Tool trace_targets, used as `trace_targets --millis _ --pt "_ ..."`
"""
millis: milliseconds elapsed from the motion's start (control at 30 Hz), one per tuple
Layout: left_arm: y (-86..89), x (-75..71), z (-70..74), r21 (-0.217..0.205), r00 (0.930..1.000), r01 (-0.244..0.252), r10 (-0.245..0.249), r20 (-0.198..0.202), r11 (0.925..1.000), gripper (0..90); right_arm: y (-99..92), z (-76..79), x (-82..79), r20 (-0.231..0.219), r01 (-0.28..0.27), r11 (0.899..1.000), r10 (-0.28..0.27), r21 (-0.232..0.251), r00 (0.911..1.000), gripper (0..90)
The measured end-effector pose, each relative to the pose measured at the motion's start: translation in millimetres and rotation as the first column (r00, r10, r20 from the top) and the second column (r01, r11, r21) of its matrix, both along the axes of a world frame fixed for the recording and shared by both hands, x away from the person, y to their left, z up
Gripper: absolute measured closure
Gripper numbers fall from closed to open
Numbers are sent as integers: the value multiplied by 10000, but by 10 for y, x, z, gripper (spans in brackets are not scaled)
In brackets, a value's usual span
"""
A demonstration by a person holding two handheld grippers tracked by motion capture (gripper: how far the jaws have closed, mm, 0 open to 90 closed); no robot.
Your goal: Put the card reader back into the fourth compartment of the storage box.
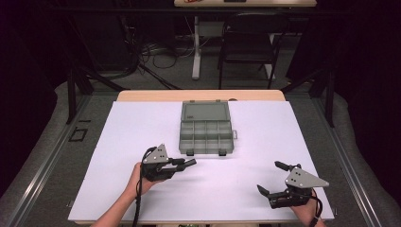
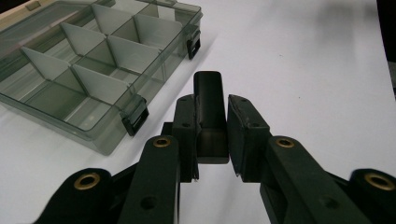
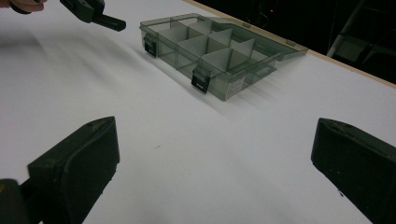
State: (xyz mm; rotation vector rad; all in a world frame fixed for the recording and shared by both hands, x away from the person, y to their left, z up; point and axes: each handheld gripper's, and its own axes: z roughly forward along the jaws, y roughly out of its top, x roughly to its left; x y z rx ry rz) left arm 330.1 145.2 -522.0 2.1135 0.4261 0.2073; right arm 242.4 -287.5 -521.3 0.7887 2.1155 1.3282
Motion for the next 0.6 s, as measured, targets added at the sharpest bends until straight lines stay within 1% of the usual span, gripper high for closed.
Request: trace_targets --millis 67,100,300,467,600 --pt "-9 10 16 -13 10000 -65 65 49 10000 744 1 -1 1 2 3 10000 -3 4 10000 7" --pt "-18 17 33 -92 9999 -134 135 61 9999 744 2 -2 4 2 17 10000 -17 -12 10000 7" --pt "-59 40 70 -150 9997 -225 227 126 9996 744 6 -4 4 -28 7 10000 -7 -23 10000 7" --pt "-94 66 98 -222 9994 -256 261 230 9994 744 6 -3 4 -31 5 10000 -5 -35 10000 7" --pt "-115 86 110 -248 9994 -236 242 232 9994 744 6 -3 4 -21 -3 10000 3 -32 10000 7"
